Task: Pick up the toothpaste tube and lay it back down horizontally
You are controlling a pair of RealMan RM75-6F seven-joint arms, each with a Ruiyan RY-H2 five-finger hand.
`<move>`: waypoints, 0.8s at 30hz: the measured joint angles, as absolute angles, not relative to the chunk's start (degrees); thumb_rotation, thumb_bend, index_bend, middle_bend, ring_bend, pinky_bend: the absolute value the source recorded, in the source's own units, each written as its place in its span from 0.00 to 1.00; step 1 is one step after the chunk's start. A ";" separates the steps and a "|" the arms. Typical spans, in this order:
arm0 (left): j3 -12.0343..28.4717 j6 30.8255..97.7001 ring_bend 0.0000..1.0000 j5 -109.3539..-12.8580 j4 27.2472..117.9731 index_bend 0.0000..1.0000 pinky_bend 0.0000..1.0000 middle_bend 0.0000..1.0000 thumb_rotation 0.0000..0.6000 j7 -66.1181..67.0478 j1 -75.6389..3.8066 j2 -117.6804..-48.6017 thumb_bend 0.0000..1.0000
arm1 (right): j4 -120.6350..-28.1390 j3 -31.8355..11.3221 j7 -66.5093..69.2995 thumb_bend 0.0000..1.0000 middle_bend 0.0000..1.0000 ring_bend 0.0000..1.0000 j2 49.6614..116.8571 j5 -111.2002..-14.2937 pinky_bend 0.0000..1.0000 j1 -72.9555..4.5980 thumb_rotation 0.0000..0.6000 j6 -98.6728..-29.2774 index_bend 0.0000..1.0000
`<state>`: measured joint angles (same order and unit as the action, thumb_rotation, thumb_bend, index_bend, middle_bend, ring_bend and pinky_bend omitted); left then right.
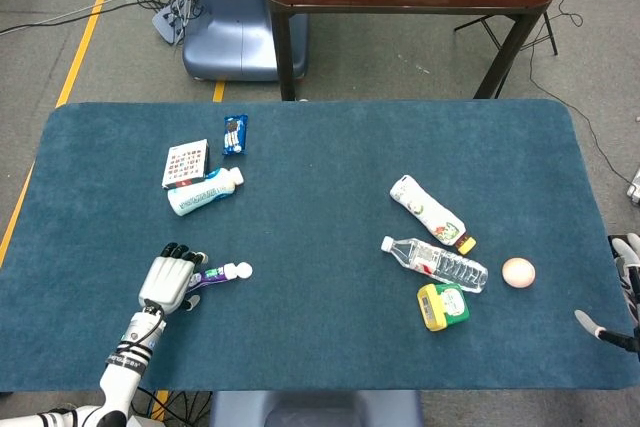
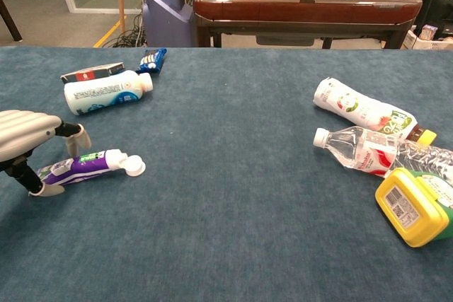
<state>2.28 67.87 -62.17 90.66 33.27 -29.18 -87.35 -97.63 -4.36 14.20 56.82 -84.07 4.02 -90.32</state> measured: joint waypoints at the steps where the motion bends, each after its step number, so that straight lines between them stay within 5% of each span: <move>1: 2.37 68.06 0.21 -61.91 90.57 0.32 0.14 0.39 1.00 33.55 -29.07 -87.46 0.17 | -97.69 -4.34 14.16 0.00 0.00 0.00 56.79 -84.10 0.00 4.04 1.00 -90.34 0.00; 12: 3.56 68.67 0.24 -59.44 89.88 0.36 0.15 0.44 0.92 35.42 -28.44 -88.44 0.18 | -98.26 -4.36 13.72 0.00 0.00 0.00 56.55 -84.34 0.00 3.88 1.00 -90.28 0.00; 18: 4.03 67.77 0.25 -58.96 89.22 0.38 0.15 0.45 0.74 34.80 -28.57 -88.86 0.23 | -98.47 -4.37 13.56 0.00 0.00 0.00 56.36 -84.22 0.00 3.93 1.00 -90.34 0.00; 24: 4.27 67.38 0.27 -58.97 88.19 0.40 0.16 0.48 0.78 34.44 -28.66 -89.37 0.25 | -98.54 -4.38 13.51 0.00 0.00 0.00 56.35 -84.10 0.00 3.95 1.00 -90.32 0.00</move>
<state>4.27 67.38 -58.97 88.19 34.44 -28.66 -89.37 -98.54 -4.38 13.51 56.35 -84.10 3.95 -90.32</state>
